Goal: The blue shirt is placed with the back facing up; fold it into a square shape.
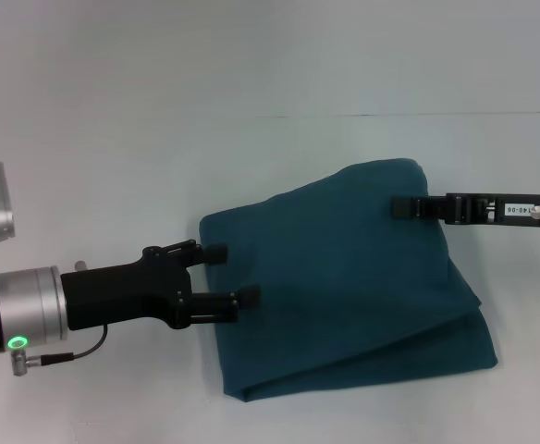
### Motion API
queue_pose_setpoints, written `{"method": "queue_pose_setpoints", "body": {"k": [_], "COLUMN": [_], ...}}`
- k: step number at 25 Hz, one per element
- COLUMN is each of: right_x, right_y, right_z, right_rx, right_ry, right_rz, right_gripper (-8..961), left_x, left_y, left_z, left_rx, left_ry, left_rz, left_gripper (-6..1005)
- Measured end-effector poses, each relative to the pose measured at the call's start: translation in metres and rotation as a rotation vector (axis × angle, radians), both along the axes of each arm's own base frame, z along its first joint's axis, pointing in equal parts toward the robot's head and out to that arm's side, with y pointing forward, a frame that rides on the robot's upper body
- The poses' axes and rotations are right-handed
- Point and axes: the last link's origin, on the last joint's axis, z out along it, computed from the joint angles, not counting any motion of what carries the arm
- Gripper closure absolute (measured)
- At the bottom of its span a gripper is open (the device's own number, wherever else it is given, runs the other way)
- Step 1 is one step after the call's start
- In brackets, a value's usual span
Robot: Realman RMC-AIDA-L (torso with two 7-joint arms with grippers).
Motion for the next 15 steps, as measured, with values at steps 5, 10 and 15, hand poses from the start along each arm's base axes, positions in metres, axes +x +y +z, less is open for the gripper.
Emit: {"method": "queue_pose_setpoints", "body": {"k": [5,10,15], "right_x": [-0.005,-0.007,-0.008], "right_y": [-0.003,-0.007,-0.009], "right_z": [0.006,0.013,0.016], "right_rx": [-0.005,-0.012,-0.014], "right_ry": [0.034,0.066,0.085], "right_rz": [0.024,0.04,0.057], "right_gripper": [887,888,888], "left_x": [0.0,0.0,0.0], "left_y": [0.0,0.0,0.0], "left_z": [0.0,0.0,0.0], "left_rx": [0.002,0.005,0.005], "left_ry": [-0.002,-0.006,-0.007], "left_rz": [0.003,0.003,0.004], "left_gripper": [79,80,80]}}
